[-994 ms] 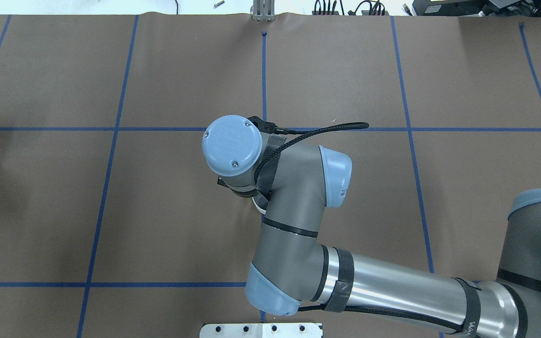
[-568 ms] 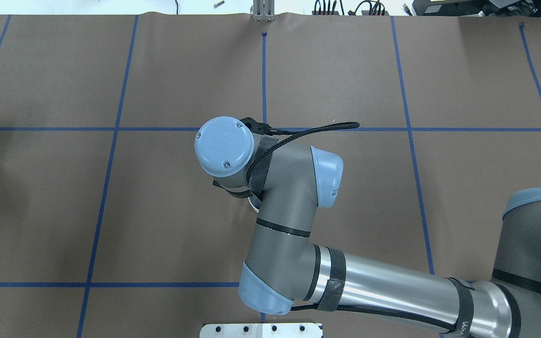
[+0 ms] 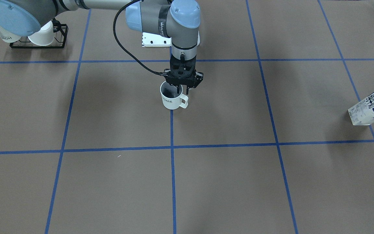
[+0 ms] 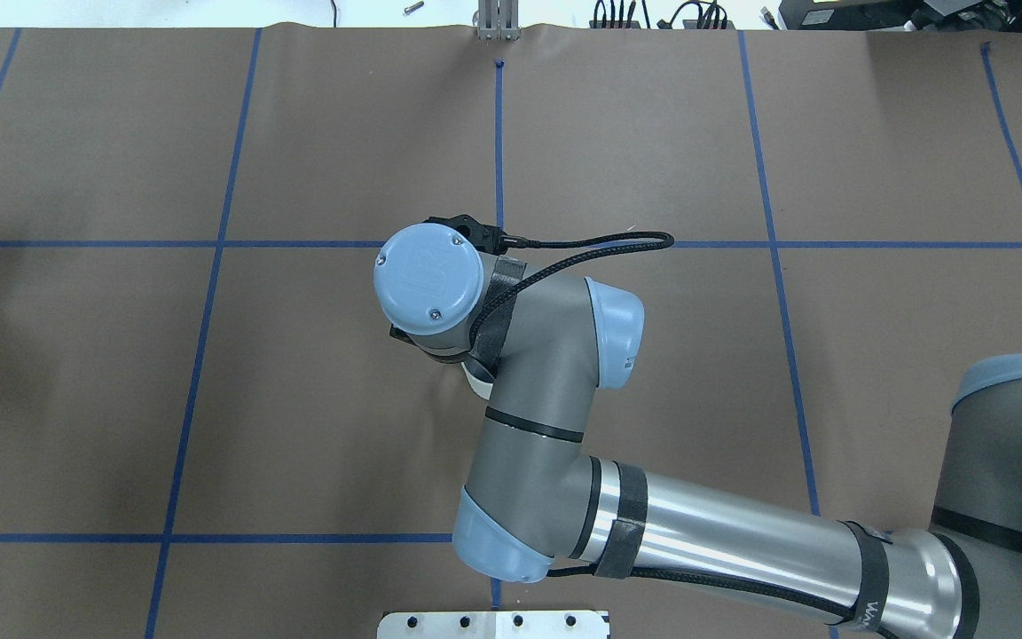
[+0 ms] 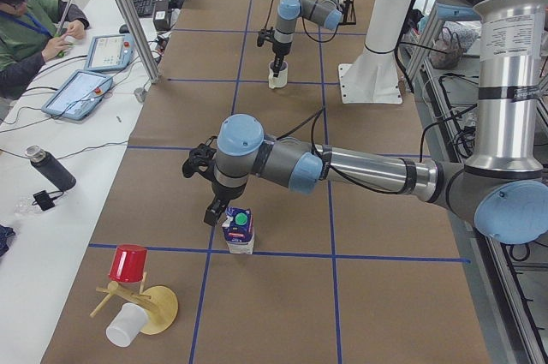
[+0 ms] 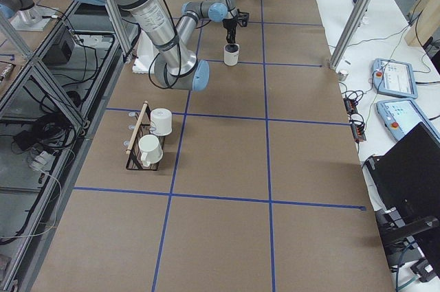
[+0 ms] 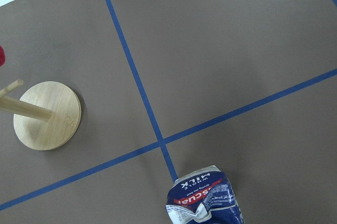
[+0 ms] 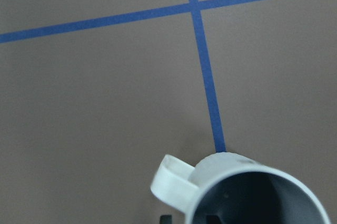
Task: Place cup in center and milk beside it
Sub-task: 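Lower the white mug onto the center grid crossing and open the right gripper, then lift the right gripper away from the mug and withdraw it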
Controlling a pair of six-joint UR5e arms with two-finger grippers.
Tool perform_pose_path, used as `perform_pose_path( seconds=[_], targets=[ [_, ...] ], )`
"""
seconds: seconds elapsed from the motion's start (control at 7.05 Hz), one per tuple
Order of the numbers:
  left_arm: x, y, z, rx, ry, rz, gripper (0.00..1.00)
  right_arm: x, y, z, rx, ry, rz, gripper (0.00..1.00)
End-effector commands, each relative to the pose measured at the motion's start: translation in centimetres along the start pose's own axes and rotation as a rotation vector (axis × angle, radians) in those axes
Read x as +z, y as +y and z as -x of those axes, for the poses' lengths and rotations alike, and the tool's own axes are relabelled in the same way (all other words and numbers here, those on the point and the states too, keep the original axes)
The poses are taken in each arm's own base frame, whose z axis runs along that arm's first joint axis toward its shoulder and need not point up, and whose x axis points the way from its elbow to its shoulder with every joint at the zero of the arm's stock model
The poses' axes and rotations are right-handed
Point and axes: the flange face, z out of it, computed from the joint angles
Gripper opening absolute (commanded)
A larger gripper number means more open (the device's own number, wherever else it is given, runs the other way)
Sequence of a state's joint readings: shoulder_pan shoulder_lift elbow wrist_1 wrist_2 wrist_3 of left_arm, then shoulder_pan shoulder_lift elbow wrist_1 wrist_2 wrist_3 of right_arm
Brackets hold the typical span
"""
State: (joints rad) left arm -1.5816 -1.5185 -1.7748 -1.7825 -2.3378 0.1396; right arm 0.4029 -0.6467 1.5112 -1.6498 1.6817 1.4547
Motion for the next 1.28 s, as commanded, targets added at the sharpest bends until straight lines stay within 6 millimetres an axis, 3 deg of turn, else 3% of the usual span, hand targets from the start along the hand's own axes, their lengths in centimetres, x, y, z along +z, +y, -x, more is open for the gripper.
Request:
perform_pose_path(
  seconds=[0.0, 0.28, 0.43, 0.57, 0.71, 0.85, 0.99, 1.14],
  targets=[
    [0.1, 0.1, 0.1, -0.002, 0.0, 0.002, 0.99, -1.2, -1.4, 0.1, -0.006, -0.029, -0.027, 1.0],
    [0.3, 0.2, 0.3, -0.005, 0.001, 0.006, 0.99, -6.1, -7.0, 0.4, -0.012, -0.028, -0.014, 1.0],
    [0.3, 0.1, 0.2, -0.004, 0.001, 0.005, 0.99, -7.9, -11.1, -1.7, -0.032, -0.015, -0.008, 1.0],
    [0.0, 0.0, 0.0, 0.005, 0.0, -0.002, 0.99, -9.0, -16.5, -5.5, -0.076, 0.008, 0.013, 1.0],
    [0.0, 0.3, 0.0, 0.016, -0.004, -0.022, 0.99, -7.6, -21.8, -12.4, -0.145, 0.046, 0.044, 1.0],
    [0.5, 1.6, 0.3, 0.006, -0.002, -0.01, 0.99, -6.4, -26.1, -21.8, -0.234, 0.089, 0.066, 1.0],
    [0.6, 1.8, 0.4, 0.001, -0.003, -0.006, 0.99, -7.6, -29.2, -31.3, -0.319, 0.096, 0.077, 1.0],
    [0.7, 2.0, 0.5, -0.001, -0.003, -0.004, 0.99, -7.2, -29.8, -40.3, -0.399, 0.111, 0.118, 1.0]
  ],
)
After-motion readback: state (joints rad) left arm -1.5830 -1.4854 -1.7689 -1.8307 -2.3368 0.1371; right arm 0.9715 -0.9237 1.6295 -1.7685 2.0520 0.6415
